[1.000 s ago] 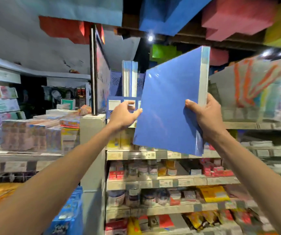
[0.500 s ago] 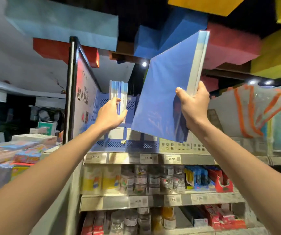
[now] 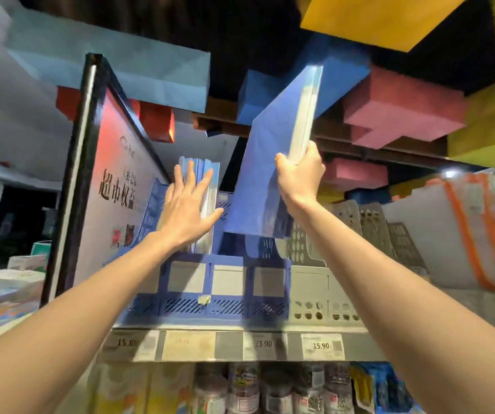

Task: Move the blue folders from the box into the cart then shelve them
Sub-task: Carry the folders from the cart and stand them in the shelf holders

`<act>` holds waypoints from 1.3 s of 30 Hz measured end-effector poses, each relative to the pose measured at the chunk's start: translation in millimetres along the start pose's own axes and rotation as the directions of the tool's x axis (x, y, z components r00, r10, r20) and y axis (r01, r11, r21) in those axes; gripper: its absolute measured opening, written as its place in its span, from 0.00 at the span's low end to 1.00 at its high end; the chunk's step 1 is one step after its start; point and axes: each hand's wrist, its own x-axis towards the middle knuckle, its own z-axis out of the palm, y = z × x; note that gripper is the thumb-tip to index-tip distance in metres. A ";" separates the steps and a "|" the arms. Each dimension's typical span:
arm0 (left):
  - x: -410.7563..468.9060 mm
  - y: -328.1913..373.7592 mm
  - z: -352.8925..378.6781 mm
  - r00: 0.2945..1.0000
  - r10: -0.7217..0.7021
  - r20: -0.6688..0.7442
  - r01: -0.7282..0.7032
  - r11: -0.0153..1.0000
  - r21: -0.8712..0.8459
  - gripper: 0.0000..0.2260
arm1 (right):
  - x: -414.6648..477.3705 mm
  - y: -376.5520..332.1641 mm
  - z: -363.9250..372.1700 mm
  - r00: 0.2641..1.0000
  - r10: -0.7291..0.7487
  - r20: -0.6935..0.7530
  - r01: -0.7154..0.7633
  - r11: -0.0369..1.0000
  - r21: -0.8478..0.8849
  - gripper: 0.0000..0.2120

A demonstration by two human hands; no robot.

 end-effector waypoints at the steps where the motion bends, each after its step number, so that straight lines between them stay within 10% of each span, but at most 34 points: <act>1: 0.3 -2.7 3.0 1.000 0.020 -0.022 -0.020 0.999 0.027 0.38 | 0.0 6.0 6.8 1.000 0.001 0.005 -0.001 1.000 -0.004 0.09; 39: -7.4 -2.1 -6.6 0.997 0.027 0.072 -0.032 0.997 0.065 0.33 | -35.0 72.8 103.9 0.975 0.080 0.209 -0.096 0.993 0.071 0.13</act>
